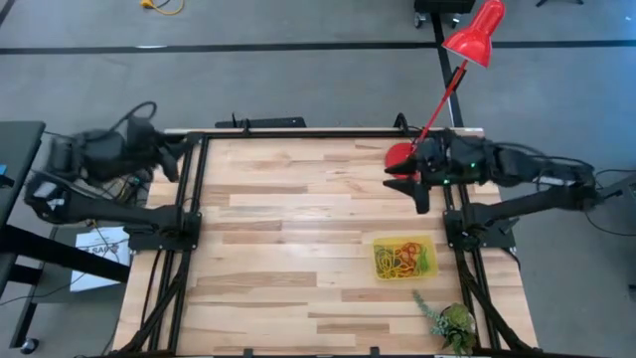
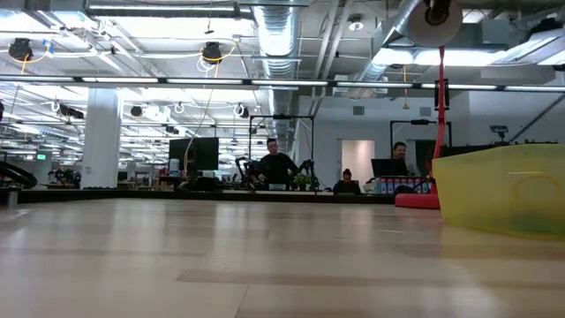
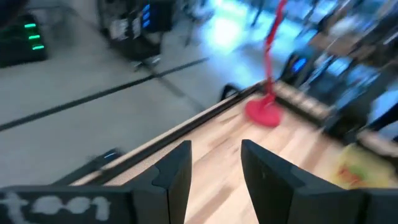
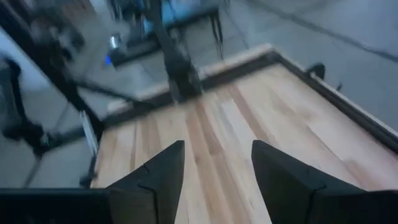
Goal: Pick and place items into bin
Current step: Return to Home Position
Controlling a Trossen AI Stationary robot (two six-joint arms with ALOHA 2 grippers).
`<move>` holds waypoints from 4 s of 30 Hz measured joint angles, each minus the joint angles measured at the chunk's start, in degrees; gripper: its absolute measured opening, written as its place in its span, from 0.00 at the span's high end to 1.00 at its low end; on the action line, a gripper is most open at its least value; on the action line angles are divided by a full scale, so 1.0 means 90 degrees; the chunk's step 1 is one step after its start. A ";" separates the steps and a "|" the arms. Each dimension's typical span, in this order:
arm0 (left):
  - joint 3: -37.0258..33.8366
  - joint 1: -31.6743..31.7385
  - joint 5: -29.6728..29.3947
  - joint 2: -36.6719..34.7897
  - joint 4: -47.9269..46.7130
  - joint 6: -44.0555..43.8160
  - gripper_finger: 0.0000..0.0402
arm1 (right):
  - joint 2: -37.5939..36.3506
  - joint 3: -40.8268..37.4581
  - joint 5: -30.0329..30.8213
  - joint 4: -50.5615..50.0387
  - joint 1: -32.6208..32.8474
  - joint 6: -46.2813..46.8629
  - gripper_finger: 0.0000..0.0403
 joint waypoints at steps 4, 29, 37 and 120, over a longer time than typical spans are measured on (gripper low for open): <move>-0.2326 0.0000 0.0572 -0.1269 0.2681 0.0245 0.68 | -0.0803 -0.2045 -0.0296 0.2613 -0.0037 0.0161 0.55; -0.6300 0.0000 0.0712 -0.3969 0.6932 0.0036 0.68 | -0.4622 -0.6407 -0.0813 0.5629 -0.0687 0.0789 0.55; -0.7815 0.0000 0.0877 -0.3961 0.8917 0.0038 0.68 | -0.5097 -0.6844 -0.0809 0.5561 -0.0822 0.0918 0.56; -0.8620 0.0000 0.3497 -0.3876 0.7182 -0.0698 0.68 | -0.5075 -0.6858 0.0012 0.4148 -0.0868 0.0972 0.56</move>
